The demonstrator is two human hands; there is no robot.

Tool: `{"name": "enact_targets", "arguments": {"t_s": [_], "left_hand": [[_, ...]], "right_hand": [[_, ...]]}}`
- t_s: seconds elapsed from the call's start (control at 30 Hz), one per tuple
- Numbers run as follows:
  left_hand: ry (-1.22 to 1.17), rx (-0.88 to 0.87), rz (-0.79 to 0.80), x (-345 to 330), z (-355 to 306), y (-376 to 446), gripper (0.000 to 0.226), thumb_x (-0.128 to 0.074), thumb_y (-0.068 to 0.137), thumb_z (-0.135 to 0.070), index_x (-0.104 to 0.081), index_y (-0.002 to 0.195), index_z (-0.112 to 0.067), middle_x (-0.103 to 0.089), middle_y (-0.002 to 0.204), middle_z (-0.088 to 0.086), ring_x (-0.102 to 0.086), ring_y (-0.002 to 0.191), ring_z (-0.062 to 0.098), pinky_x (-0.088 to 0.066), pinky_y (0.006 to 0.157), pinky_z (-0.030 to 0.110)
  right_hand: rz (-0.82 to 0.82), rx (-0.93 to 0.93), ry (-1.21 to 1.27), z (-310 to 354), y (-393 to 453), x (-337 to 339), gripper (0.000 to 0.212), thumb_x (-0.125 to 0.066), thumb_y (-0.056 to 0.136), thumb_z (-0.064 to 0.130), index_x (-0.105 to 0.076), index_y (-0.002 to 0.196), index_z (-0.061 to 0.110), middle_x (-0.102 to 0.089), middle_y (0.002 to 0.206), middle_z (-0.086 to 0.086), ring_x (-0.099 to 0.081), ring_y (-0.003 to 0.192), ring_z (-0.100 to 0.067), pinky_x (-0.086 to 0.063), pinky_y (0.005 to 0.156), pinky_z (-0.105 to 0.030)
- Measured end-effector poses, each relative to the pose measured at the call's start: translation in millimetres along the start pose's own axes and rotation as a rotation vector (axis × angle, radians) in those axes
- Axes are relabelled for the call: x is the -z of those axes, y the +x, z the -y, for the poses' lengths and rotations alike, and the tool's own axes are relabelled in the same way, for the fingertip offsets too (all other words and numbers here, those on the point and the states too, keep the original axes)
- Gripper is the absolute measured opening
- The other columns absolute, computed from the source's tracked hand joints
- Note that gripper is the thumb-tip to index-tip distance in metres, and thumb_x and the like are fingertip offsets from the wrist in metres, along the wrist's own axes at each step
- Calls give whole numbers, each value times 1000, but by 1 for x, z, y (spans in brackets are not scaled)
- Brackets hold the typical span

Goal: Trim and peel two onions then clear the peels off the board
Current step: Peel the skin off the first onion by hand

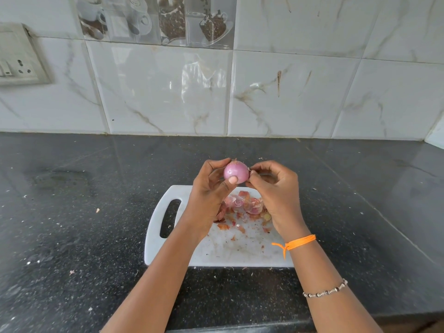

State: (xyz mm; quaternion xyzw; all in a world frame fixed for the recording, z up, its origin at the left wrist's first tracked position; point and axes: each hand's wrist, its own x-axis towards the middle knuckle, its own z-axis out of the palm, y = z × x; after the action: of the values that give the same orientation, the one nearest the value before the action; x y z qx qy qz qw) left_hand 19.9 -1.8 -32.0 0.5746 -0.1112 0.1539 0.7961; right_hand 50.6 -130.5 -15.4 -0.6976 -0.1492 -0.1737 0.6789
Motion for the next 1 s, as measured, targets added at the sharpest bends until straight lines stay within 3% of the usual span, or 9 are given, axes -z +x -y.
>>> {"name": "enact_targets", "arguments": {"t_s": [0.17,0.33,0.4,0.6,0.8,1.0], "left_hand": [[-36,32,-14,1,0,0,33,-63,79,-13,-54,111,-16,-65,117,8,-60,115,23,-48,96,30],[-129,73,-40,0,-1,1,25,-51,92,-13,-52,117,-10,-65,114,11,-66,105,21,-53,90,26],[-123,91,-38,1,-3,2,23,-47,95,-16,-54,116,-10,-67,109,12,-68,97,20,-55,86,26],[-106,117,-20,1,-5,1,29,-44,95,-22,-54,116,-5,-66,107,15,-68,94,23,-56,77,24],[-124,136,-41,-4,-7,0,22,-45,94,-24,-54,104,-6,-65,105,18,-69,88,22,-57,72,24],[-121,131,-58,-3,-8,-1,19,-49,91,-26,-51,94,-8,-67,93,12,-70,80,19,-58,71,26]], "right_hand": [[26,15,9,-1,0,2,24,-50,83,-11,-64,74,7,-62,69,1,-61,60,-3,-52,56,-18],[231,116,2,-1,1,5,19,-63,87,1,-66,100,14,-65,101,-4,-64,94,-14,-56,76,-27],[268,149,5,0,1,5,20,-66,85,1,-66,100,13,-64,103,-7,-64,95,-13,-54,77,-24],[217,157,-22,1,3,6,9,-70,82,2,-65,84,9,-63,88,-4,-64,80,-9,-57,65,-32],[68,80,13,-4,4,5,9,-62,88,0,-65,86,9,-67,80,-3,-69,72,-14,-60,68,-40],[78,211,-42,1,-1,3,11,-64,86,0,-70,91,9,-70,88,-4,-67,81,-8,-54,68,-18]]}}
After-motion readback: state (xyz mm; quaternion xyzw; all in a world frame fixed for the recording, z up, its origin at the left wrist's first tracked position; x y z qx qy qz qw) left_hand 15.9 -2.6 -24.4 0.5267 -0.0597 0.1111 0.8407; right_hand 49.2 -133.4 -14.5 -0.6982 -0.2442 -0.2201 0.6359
